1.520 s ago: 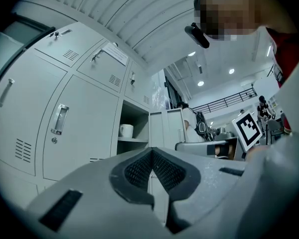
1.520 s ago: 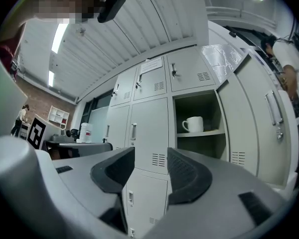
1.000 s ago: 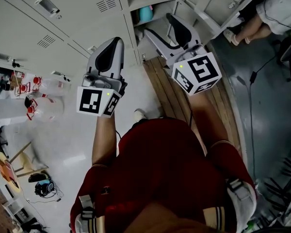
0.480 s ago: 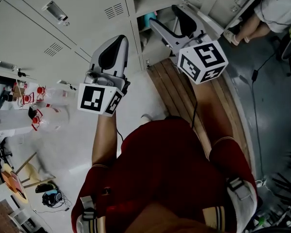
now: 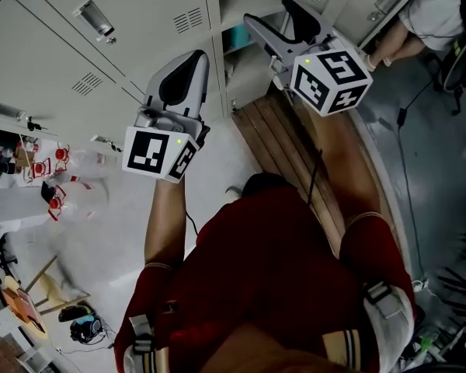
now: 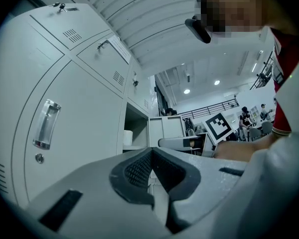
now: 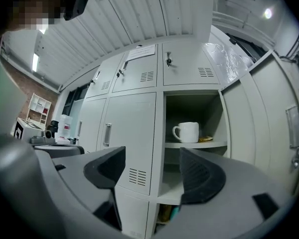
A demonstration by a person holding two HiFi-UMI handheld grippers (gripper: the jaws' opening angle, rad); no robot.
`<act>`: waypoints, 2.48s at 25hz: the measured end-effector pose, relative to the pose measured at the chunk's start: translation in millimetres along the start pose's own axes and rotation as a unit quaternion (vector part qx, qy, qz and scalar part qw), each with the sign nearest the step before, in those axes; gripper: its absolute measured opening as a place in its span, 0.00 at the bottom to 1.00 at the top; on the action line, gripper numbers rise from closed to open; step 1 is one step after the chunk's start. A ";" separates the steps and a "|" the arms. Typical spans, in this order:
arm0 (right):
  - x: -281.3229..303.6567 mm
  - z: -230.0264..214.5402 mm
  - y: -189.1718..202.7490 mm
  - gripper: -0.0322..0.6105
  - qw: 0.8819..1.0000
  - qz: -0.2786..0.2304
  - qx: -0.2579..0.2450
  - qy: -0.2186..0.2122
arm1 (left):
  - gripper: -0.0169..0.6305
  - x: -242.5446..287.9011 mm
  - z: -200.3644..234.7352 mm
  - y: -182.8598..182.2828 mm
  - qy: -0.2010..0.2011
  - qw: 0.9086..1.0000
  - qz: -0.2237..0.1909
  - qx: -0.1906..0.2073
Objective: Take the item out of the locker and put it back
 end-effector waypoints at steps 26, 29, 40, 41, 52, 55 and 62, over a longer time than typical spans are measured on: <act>122.7 -54.4 -36.4 0.57 0.995 0.006 -0.065 0.069 | 0.04 42.3 15.9 0.3 -0.046 0.999 0.024 0.011; 138.0 -55.6 -34.5 0.58 0.994 0.010 -0.075 0.079 | 0.04 45.6 19.3 1.4 -0.051 0.998 0.026 0.012; 181.0 -60.8 -29.3 0.60 0.989 0.022 -0.094 0.109 | 0.04 54.0 26.9 6.2 -0.059 0.997 0.042 0.019; 184.2 -60.9 -29.1 0.60 0.989 0.022 -0.094 0.111 | 0.04 54.7 27.3 6.7 -0.059 0.997 0.044 0.020; 212.1 -62.1 -31.0 0.63 0.987 0.014 -0.087 0.131 | 0.04 56.3 29.0 11.3 -0.067 0.996 0.052 0.014; 217.6 -59.7 -31.8 0.64 0.986 0.007 -0.088 0.144 | 0.04 56.1 29.2 11.5 -0.070 0.996 0.055 0.015; 226.1 -62.5 -29.9 0.64 0.983 0.004 -0.084 0.161 | 0.04 57.4 31.5 13.7 -0.070 0.995 0.064 0.013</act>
Point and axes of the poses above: the fingertips, and each gripper's own axes: x forward along the fingers, z to its left, y out of its underside, the point moved 10 cm from there along -x, backward along the fingers, and after that the axes turned 10 degrees about y, right-handed, at the moved point
